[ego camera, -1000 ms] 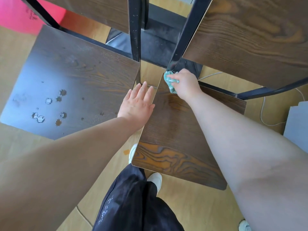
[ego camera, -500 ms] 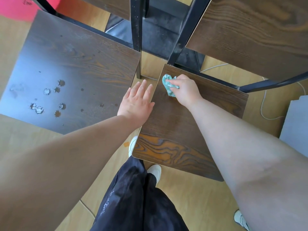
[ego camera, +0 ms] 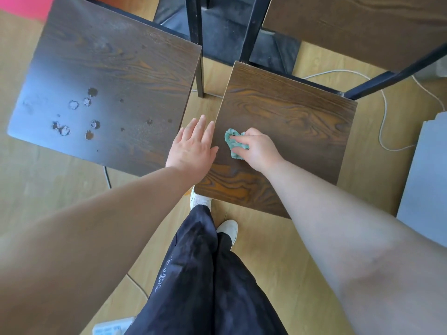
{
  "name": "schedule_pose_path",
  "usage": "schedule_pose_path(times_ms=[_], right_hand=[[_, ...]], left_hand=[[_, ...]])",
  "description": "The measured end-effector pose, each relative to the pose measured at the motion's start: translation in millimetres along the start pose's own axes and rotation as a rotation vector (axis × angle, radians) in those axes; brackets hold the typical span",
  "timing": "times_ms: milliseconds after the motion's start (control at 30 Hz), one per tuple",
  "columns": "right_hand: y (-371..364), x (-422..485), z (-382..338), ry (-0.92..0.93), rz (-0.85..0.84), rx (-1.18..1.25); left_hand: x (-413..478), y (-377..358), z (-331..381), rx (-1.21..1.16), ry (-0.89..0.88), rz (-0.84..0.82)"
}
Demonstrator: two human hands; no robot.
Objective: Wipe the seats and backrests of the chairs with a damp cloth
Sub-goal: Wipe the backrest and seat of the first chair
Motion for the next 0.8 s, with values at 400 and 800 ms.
schedule_pose_path(times_ms=[400,800], right_hand=[[-38.4,-63.6,-2.5,-0.053,0.049,0.042],[57.1,-15.4,42.8,-0.141,0.177,0.100]], left_hand=[[-44.7,-33.2,13.0,0.018,-0.052,-0.031],[1.2,-4.3,20.4,0.033,-0.077,-0.002]])
Point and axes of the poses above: each hand's wrist, its own x-axis towards the middle knuckle, its own y-axis out of the back of the hand, z = x × y, the point moved 9 cm from there along x, towards the middle knuckle, and after that the axes turned 14 degrees about y, right-handed, at the moved point
